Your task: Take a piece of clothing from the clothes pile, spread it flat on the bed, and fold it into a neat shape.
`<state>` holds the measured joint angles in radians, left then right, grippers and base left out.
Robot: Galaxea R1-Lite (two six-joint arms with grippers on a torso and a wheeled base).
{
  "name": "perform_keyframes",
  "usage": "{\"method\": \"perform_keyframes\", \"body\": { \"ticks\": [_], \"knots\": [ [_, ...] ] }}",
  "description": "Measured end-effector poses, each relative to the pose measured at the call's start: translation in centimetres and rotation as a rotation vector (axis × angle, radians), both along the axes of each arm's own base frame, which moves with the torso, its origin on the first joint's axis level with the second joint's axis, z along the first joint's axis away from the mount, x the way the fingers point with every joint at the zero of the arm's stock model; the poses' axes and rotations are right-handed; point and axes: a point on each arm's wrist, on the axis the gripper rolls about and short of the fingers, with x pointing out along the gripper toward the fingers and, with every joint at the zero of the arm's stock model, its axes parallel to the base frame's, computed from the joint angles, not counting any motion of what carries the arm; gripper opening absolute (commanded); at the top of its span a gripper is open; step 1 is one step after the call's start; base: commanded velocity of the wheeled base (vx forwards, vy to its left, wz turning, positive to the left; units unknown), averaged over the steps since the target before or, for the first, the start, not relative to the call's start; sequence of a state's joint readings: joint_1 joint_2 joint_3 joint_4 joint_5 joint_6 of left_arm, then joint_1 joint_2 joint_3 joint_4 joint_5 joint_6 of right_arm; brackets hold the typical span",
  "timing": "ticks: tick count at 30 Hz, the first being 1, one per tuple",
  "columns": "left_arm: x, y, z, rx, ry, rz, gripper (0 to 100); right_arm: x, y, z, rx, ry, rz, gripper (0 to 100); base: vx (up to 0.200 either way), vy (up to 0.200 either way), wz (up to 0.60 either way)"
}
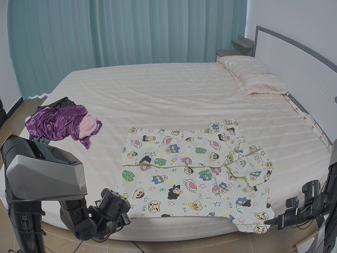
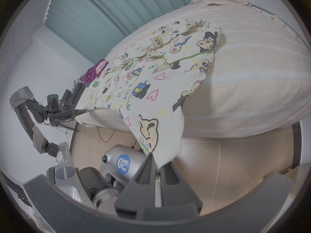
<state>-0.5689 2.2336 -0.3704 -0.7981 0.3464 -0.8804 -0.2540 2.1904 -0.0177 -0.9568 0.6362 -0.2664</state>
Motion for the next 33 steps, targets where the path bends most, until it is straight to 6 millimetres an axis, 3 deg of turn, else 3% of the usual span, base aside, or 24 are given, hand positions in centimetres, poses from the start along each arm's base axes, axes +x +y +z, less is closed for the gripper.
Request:
{"method": "perform_keyframes", "body": {
  "ticks": [19,33],
  "knots": [
    [-3.2,1.1,1.8,0.042,0.199,-0.097,0,-1.9,0.4,1.8,-0.015,0.056,0.058,0,0.0,0.0,0.0],
    [-0.6,-0.2,4.2,-0.026,0.108,-0.087,0,-1.8,0.5,3.2,0.012,-0.039,0.069,0,0.0,0.0,0.0]
  ]
}}
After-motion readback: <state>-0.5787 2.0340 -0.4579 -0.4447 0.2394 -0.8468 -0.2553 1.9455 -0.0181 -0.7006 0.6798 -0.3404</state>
